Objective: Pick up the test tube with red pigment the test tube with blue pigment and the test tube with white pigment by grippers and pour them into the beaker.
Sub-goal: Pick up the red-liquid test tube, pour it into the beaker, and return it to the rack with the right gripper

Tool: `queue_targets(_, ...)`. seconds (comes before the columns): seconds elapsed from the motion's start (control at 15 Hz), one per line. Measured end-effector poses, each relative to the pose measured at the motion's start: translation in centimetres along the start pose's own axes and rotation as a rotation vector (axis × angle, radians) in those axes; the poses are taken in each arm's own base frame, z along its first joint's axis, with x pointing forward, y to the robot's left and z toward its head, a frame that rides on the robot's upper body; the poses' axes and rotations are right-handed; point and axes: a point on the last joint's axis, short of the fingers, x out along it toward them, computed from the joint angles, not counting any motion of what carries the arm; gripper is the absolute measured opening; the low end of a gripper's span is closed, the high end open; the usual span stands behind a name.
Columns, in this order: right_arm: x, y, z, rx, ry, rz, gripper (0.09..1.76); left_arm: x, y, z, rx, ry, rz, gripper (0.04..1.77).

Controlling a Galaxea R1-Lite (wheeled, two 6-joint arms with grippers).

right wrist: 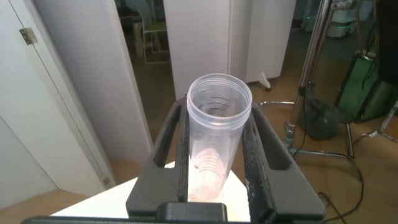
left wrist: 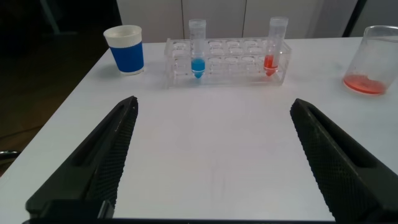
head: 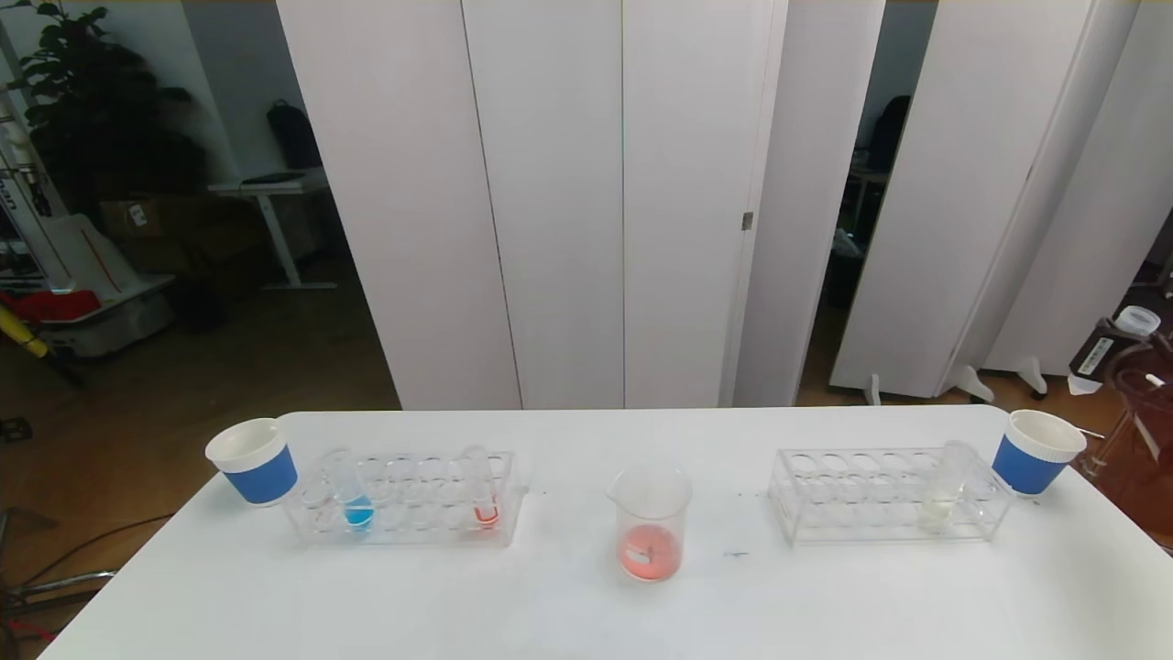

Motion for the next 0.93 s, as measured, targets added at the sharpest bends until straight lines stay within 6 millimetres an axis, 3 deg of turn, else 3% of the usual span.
queue_targets(0.47,1.1,-0.9,-4.3,-0.026,0.102,-0.032,0.58,0.0,0.0,0.0,0.000,0.000,0.000,1.75)
queue_targets(0.93,1.1,-1.0,-6.6,-0.045,0.174,-0.032,0.58,0.0,0.0,0.0,0.000,0.000,0.000,1.75)
